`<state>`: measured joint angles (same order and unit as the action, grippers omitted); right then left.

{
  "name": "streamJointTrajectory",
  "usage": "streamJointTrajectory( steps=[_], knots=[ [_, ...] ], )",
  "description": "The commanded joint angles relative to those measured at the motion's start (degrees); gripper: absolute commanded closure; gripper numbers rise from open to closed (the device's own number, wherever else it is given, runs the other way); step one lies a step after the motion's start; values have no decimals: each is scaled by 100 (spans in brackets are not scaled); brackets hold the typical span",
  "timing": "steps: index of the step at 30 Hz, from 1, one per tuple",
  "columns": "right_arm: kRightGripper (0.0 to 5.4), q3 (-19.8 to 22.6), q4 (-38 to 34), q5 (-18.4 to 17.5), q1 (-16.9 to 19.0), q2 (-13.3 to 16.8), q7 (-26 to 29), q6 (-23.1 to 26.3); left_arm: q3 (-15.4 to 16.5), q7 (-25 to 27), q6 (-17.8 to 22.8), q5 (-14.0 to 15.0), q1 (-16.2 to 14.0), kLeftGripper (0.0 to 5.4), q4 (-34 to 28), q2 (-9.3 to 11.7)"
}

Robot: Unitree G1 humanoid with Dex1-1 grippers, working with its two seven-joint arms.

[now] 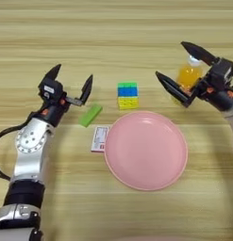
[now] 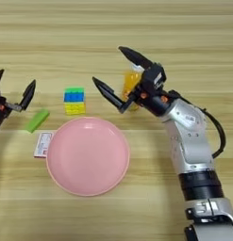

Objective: Move the objects on the table

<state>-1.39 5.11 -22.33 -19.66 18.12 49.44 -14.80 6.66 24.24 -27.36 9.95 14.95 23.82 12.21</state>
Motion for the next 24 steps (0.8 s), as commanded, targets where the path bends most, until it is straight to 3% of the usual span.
streamJointTrajectory(
  steps=[1,8,13,24],
  knots=[
    [0,-218,-94,139,154,199,271,220,1,-210,-329,-189,67,3,79,-46],
    [0,-471,-62,433,267,341,367,427,-17,-589,-580,-360,-1,3,-35,-134],
    [0,-814,93,877,285,477,490,555,-131,-919,-727,-756,68,3,185,-169],
    [0,-1193,267,1273,176,786,936,730,-238,-1063,-719,-790,-37,3,-12,-227]
  ],
)
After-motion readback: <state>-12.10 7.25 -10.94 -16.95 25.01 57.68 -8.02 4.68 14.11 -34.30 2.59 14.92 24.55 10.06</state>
